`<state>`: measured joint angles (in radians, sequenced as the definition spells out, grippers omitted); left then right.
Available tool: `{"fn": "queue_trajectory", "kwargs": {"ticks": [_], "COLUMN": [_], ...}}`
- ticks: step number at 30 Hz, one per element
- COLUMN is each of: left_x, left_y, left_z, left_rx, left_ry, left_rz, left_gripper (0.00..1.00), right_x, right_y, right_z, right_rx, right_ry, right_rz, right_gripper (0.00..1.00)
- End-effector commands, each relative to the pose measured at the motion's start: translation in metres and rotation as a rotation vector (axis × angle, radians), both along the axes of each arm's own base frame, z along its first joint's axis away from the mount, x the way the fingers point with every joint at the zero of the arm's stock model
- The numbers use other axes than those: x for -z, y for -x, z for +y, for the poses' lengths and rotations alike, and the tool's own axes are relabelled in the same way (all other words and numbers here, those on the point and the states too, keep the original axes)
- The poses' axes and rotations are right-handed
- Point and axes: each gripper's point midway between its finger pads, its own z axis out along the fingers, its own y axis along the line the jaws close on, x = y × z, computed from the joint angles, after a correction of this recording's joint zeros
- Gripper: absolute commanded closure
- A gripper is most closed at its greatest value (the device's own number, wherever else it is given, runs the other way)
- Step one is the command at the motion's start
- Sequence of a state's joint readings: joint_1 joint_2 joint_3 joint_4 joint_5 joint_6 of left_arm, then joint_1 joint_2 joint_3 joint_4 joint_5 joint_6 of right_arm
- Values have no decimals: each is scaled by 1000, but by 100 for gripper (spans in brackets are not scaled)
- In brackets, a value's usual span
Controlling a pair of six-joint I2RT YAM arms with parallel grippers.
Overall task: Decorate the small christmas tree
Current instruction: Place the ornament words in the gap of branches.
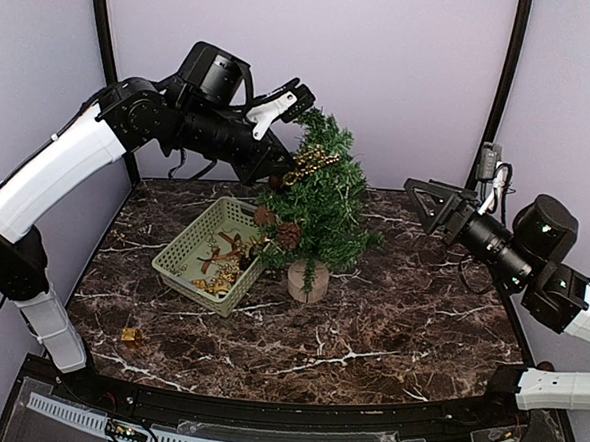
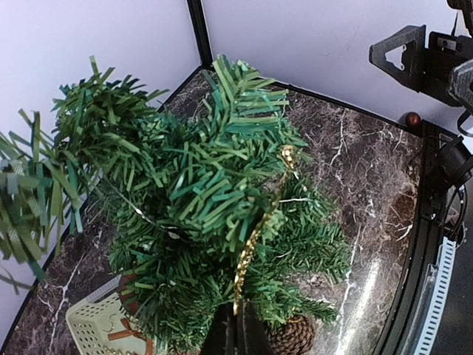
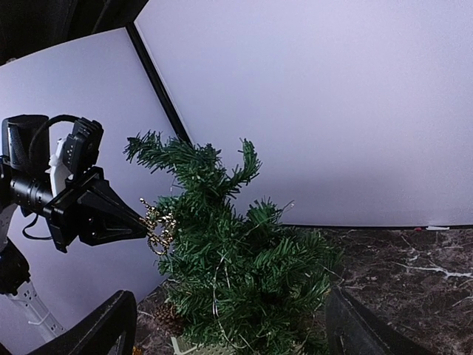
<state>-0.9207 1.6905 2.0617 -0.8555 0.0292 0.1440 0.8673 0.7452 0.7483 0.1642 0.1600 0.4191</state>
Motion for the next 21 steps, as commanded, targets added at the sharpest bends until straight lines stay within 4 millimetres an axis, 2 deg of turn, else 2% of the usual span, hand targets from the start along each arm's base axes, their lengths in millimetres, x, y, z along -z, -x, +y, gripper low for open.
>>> {"fn": "queue_trajectory", "kwargs": {"ticks": [1, 9, 16, 21], "left_x": [1, 5, 16, 28], "left_y": [1, -7, -15, -14], "left_z": [8, 10, 10, 7], "left_rx": [44, 60, 49, 69], "left_ry": [-75, -144, -183, -196], "left_rz": [-68, -147, -169, -151], "left_gripper": [100, 100, 100, 100], "right_x": [-8, -8, -8, -6], "right_y": [-1, -1, 0, -1], "right_z": [-2, 3, 5, 8], "right_rx": [2, -18, -25, -35], "right_ry": [-29, -37, -38, -36], "right_rz": [-26, -25, -28, -25], "right_gripper": [11, 11, 11, 11]}}
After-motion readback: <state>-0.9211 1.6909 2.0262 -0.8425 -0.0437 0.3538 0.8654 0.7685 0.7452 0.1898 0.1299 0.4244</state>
